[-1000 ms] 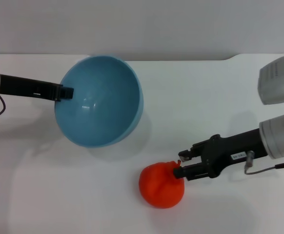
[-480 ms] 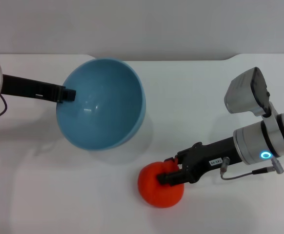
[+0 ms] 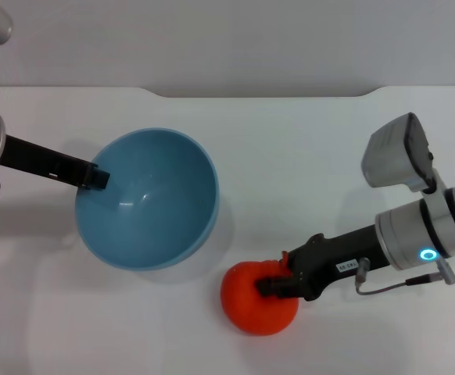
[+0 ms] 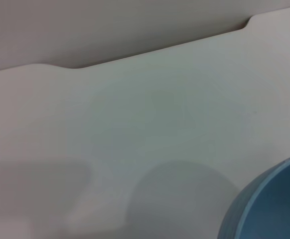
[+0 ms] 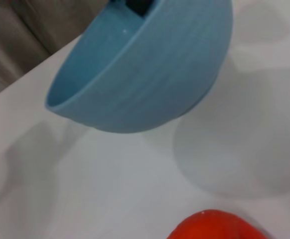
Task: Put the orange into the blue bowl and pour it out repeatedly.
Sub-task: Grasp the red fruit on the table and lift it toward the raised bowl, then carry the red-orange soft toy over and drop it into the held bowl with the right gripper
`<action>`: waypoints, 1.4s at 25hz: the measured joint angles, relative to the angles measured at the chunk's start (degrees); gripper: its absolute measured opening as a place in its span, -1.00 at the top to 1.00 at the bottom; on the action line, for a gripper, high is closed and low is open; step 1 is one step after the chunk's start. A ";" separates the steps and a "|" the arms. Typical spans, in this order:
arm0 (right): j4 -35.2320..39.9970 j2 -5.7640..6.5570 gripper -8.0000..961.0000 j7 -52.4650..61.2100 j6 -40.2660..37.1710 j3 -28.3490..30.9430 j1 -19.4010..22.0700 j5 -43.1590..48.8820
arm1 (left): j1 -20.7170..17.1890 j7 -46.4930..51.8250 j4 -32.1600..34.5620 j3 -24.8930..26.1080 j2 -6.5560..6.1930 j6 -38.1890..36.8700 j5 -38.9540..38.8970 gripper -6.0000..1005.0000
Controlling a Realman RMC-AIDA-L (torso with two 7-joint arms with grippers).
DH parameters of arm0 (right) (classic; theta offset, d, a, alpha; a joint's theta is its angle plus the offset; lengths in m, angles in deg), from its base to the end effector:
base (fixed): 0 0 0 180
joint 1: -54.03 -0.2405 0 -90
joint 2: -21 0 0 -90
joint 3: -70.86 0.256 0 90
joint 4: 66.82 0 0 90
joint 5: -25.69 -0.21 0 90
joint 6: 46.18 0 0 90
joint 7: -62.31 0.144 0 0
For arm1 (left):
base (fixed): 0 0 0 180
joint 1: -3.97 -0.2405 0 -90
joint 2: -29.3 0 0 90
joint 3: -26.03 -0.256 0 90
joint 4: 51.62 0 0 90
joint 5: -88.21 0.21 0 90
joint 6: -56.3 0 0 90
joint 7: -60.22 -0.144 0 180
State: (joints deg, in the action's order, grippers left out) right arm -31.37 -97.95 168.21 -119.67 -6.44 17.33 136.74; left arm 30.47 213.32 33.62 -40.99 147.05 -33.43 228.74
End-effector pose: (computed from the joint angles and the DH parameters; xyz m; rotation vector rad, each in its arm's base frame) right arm 0.2252 0.3311 -0.0860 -2.9916 0.9369 0.1597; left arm -0.2035 0.3479 0.0564 -2.3831 -1.2439 0.1089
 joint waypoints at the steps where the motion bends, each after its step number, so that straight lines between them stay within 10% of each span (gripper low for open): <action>1: 0.51 0.07 0.38 0.00 -0.67 0.20 0.32 -0.01 | 0.15 0.00 0.00 0.00 -0.02 -0.21 0.03 0.99; 17: 40.92 0.08 0.69 0.28 -26.11 17.31 18.12 -4.42 | 9.65 1.21 -10.49 -11.11 0.28 -0.20 6.01 0.99; 24: 41.26 0.19 0.82 -1.07 -25.69 14.80 14.68 -8.11 | 16.33 7.18 -14.14 -22.82 0.91 2.72 4.28 0.99; 35: 31.04 0.29 0.92 -0.24 -15.00 3.55 9.50 -1.38 | 17.81 8.22 -14.15 -24.50 0.97 5.57 -0.51 0.99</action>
State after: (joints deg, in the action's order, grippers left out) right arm -0.33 -97.66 167.97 -134.68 -2.89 26.84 135.37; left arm 48.29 221.54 19.47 -65.49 148.02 -27.86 228.23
